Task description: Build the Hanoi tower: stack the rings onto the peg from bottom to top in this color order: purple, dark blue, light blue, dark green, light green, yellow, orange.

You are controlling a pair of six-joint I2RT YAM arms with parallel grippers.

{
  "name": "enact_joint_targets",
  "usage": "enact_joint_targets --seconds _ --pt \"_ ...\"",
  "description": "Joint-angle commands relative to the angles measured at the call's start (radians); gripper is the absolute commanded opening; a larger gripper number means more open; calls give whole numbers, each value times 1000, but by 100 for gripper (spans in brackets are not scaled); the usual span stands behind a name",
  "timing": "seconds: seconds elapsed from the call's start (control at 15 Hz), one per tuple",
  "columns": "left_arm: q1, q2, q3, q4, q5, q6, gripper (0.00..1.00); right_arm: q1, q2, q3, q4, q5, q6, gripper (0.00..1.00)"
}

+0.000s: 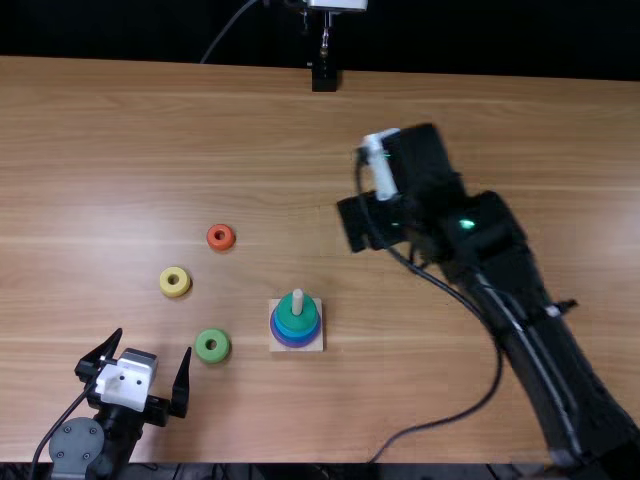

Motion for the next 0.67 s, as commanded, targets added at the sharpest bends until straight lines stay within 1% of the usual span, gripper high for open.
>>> enact_joint_targets --seconds 0.0,0.13,0.2,0.27,0.4,0.53,0.6 --pt "7 -12 -105 -76 10 14 100 -73 -109 -102 70 1 -4 100" --pt "7 -12 -105 -76 10 14 100 -152 -229 -259 239 1 -4 100" --pt "7 -12 -105 -76 10 14 100 -183 -282 -332 313 3 -4 100" --pt "7 -12 -105 -76 10 14 100 -195 -330 -403 372 3 -4 100" --pt "7 -12 -105 -76 10 14 100 -221 -428 -529 444 3 -4 100" --pt "7 -12 -105 -76 10 14 100 -241 -526 -639 475 1 -1 100" --pt "7 -12 -105 -76 10 14 100 -254 -568 -685 488 1 -4 100"
